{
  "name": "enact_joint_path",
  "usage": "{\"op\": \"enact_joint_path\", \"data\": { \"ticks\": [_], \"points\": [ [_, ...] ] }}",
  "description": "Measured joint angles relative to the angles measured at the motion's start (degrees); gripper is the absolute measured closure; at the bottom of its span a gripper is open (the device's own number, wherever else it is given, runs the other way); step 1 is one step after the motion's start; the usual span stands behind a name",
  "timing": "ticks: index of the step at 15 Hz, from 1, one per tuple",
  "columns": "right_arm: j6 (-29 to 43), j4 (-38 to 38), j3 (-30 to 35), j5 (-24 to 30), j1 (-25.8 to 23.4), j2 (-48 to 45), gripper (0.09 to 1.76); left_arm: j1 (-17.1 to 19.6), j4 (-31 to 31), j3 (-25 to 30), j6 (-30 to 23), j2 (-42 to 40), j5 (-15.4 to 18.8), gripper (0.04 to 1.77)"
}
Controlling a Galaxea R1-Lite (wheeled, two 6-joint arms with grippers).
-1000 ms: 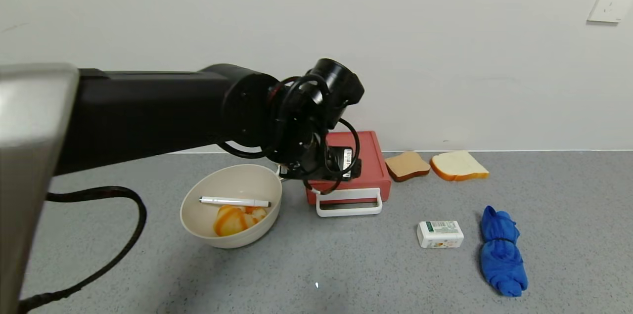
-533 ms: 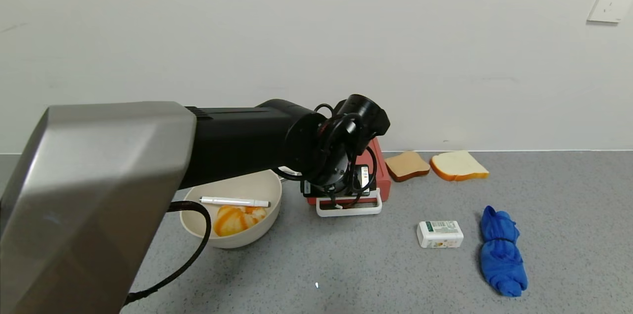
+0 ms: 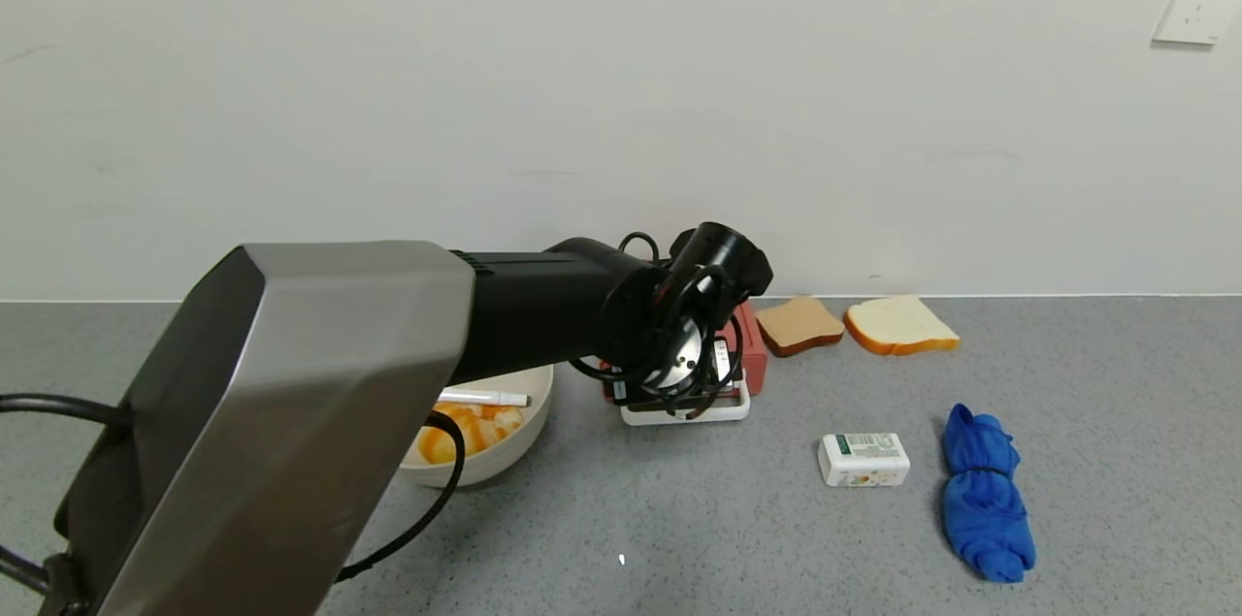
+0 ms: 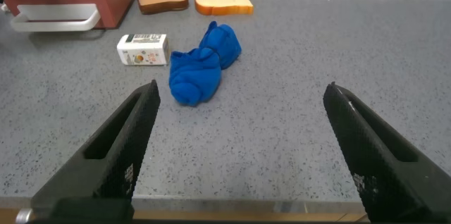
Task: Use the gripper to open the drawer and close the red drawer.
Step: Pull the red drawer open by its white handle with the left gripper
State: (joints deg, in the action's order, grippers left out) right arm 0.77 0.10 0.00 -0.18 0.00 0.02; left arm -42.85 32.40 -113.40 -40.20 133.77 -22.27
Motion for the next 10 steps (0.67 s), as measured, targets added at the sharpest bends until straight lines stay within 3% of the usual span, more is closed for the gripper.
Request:
{"op": "enact_joint_path", "data": {
  "ticks": [10],
  "points": [
    [0.02, 0.0, 0.0, 0.0, 0.0, 0.0, 0.14, -0.65, -2.72, 0.26, 1.04, 3.58, -1.38, 0.09]
  ]
}}
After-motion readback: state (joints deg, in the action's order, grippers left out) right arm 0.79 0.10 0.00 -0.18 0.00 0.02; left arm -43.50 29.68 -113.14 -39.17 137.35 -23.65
